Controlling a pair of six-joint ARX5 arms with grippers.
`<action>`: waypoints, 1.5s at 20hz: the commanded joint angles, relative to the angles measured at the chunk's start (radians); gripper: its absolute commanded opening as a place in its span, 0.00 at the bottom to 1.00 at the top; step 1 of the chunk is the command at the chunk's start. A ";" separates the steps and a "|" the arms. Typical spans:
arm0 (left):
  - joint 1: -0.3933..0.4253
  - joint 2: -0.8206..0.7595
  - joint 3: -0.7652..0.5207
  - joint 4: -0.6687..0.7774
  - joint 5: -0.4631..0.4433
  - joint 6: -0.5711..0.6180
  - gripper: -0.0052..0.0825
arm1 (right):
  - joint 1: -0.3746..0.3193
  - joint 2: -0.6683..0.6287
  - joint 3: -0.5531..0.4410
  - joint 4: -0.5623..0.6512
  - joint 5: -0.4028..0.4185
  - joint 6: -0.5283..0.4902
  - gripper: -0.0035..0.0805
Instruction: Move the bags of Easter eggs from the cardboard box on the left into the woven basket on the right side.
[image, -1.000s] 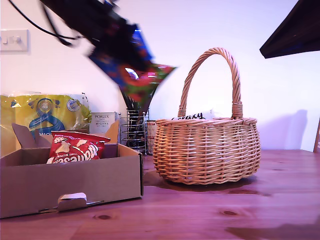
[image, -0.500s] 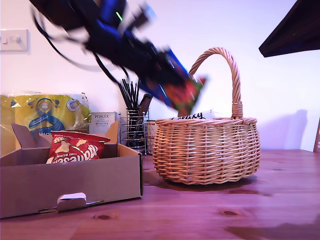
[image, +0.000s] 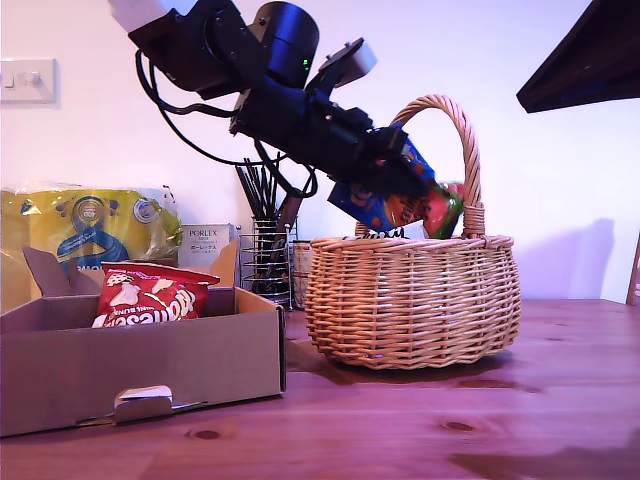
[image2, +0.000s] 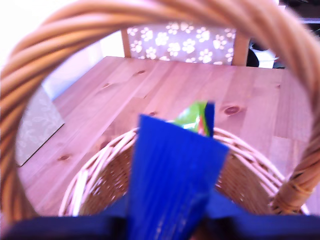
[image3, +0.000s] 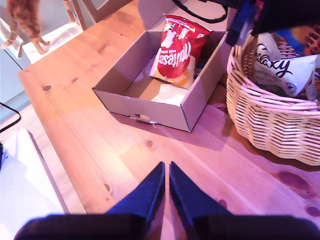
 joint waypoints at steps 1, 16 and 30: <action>-0.010 0.002 0.013 0.013 -0.024 0.011 0.64 | 0.005 0.000 0.014 0.006 -0.006 0.002 0.03; 0.072 -0.229 0.030 -0.652 -0.120 0.132 0.24 | 0.005 0.000 0.015 0.006 -0.011 0.001 0.03; 0.338 -0.331 0.030 -1.050 -0.164 0.304 0.04 | 0.005 0.000 0.015 0.051 -0.001 0.001 0.03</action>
